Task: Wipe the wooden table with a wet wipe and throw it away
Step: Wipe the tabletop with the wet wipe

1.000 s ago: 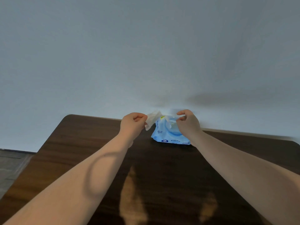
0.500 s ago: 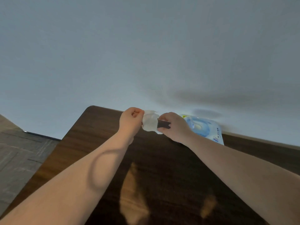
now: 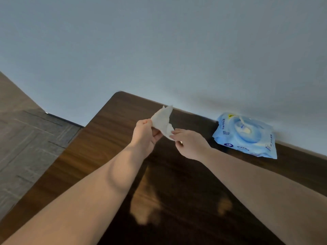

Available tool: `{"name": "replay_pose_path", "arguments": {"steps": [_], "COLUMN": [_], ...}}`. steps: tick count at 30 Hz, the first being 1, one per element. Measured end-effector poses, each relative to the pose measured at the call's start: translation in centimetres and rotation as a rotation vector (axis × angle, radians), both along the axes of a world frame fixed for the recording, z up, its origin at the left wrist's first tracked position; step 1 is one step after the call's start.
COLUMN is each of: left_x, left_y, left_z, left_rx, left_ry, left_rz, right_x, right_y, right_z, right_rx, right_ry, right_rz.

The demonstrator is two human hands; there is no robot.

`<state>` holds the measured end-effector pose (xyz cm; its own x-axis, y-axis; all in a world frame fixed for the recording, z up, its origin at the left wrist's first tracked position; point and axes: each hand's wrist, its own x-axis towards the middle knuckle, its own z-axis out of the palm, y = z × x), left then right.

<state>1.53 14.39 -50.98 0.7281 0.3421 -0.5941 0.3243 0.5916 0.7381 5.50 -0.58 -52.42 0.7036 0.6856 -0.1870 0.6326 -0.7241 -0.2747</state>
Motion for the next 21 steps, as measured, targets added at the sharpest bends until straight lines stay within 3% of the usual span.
{"name": "replay_pose_path", "arguments": {"steps": [3, 6, 11, 15, 19, 21], "left_x": [-0.4, -1.5, -3.2, -4.3, -6.8, -8.2], "left_y": [1.6, 4.1, 7.3, 9.2, 12.7, 13.8], "left_z": [-2.6, -6.0, -7.8, -7.5, -8.7, -9.4], "left_rx": [0.073, 0.314, 0.723, 1.055, 1.427, 1.477], "left_ry": [0.166, 0.274, 0.36, 0.376, 0.531, 0.587], "left_rz": [0.046, -0.016, -0.182, -0.402, -0.822, -0.942], "right_x": [-0.3, -0.1, -0.3, -1.5, -1.1, -0.2], "right_y": [0.9, 2.3, 6.7, 10.4, 13.8, 15.4], "right_z": [-1.4, -3.2, -6.7, -8.9, -10.0, -10.0], "right_rx": [0.098, 0.137, -0.064, -0.162, -0.151, -0.168], "right_ry": [0.138, 0.177, 0.136, 0.106, 0.088, 0.105], "right_rz": [-0.105, -0.144, -0.02, 0.014, -0.046, -0.03]}}
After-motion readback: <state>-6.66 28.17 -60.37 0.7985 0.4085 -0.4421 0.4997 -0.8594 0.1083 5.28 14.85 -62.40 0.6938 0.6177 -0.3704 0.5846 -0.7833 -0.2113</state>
